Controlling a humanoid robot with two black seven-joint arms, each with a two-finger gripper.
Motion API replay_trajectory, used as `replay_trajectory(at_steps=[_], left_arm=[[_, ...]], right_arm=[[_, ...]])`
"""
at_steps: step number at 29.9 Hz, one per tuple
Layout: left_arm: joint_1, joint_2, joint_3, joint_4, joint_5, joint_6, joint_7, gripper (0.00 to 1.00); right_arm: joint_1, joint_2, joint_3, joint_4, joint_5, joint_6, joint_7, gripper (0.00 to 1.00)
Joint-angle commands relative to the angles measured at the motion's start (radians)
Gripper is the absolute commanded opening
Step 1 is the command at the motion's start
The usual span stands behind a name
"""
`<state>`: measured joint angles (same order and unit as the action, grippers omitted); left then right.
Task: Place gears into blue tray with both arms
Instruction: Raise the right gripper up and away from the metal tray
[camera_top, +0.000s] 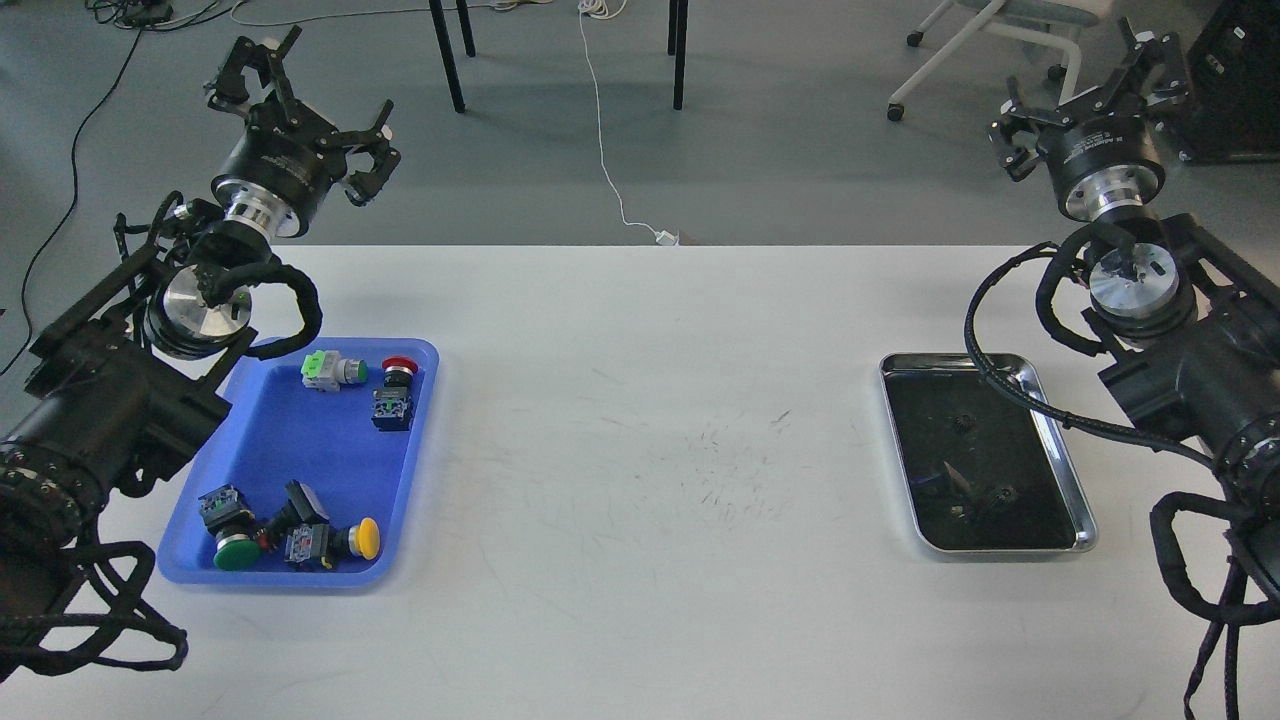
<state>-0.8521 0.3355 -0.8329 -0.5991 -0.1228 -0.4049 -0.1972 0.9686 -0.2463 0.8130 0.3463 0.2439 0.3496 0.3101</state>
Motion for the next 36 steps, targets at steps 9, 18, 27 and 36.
replay_trajectory(at_steps=[9, 18, 27, 36], left_arm=[[0.008, 0.019, 0.009, -0.001, 0.006, 0.015, 0.010, 0.98], [0.004, 0.045, 0.006, -0.002, 0.005, 0.000, -0.001, 0.98], [0.018, 0.062, 0.006, -0.002, -0.001, -0.006, -0.013, 0.98], [0.024, 0.059, 0.006, -0.004, -0.001, -0.011, -0.042, 0.98]], right_arm=[[0.034, -0.063, -0.061, 0.014, -0.005, 0.003, 0.000, 0.99], [0.237, -0.127, -0.490, 0.036, -0.070, 0.002, 0.000, 0.98], [0.456, -0.096, -0.851, 0.092, -0.381, 0.002, -0.005, 0.98], [0.577, -0.056, -1.191, 0.235, -0.737, 0.005, -0.003, 0.98]])
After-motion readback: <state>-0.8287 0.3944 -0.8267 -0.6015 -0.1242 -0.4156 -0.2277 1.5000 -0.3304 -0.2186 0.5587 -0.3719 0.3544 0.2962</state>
